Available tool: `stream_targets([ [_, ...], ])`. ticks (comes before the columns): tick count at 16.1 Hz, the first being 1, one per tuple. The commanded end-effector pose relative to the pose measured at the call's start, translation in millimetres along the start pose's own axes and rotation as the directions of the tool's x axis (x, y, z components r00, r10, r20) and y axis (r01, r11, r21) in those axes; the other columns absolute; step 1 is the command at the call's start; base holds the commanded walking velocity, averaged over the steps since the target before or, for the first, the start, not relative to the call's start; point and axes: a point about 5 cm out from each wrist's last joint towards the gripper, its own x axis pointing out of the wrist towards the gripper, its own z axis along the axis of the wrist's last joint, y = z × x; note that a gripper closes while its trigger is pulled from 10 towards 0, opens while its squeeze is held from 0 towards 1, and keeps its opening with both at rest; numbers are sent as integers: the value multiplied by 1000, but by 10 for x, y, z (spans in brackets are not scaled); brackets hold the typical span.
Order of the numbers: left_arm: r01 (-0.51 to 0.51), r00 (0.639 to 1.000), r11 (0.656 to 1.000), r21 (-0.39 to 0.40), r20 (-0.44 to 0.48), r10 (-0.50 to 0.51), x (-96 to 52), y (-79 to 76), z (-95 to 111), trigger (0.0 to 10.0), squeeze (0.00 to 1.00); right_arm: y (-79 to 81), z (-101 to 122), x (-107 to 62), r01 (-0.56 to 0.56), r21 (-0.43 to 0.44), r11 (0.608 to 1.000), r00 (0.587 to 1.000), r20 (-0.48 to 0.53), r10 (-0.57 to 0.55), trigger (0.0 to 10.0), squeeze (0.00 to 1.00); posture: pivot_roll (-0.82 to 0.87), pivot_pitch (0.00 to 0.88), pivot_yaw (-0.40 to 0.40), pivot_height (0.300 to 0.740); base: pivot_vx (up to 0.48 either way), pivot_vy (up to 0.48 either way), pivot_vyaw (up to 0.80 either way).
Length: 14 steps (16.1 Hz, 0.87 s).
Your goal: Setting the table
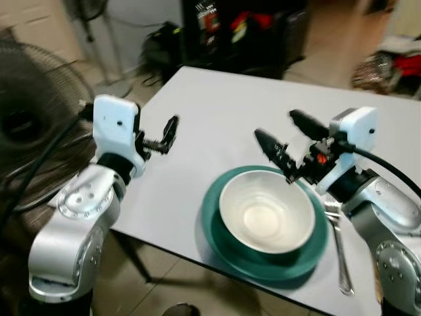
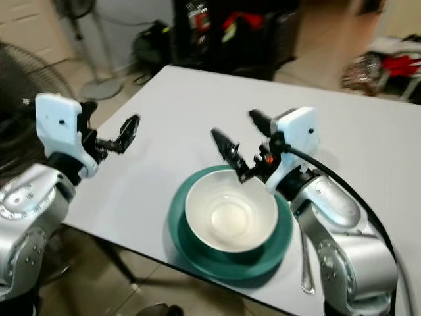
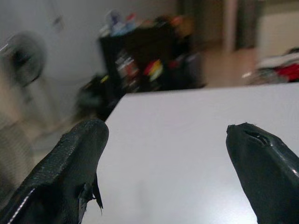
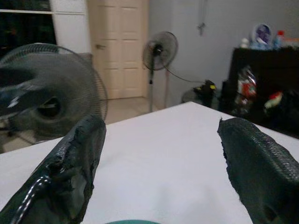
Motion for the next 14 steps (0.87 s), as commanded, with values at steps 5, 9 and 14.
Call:
stream_targets([
  [5, -90, 994, 995, 34, -58, 92, -85, 41, -137, 10000, 0, -17, -2, -14, 206, -36, 978, 979, 10, -206, 10000, 1000, -140, 25, 76, 740, 0, 0, 800],
  [9, -66, 996, 992, 106, -59, 72, -117, -59, -175, 10000, 0, 45, -90, 41, 250, 15, 968, 968, -25, -250, 10000, 1000, -100, 15, 35, 740, 0, 0, 800],
  [14, -53, 998, 994, 92, -41, 57, -104, -162, -192, 10000, 0, -16, -88, 20, 280, 63, 958, 960, -35, -278, 10000, 1000, -114, 5, 31, 740, 0, 0, 800],
])
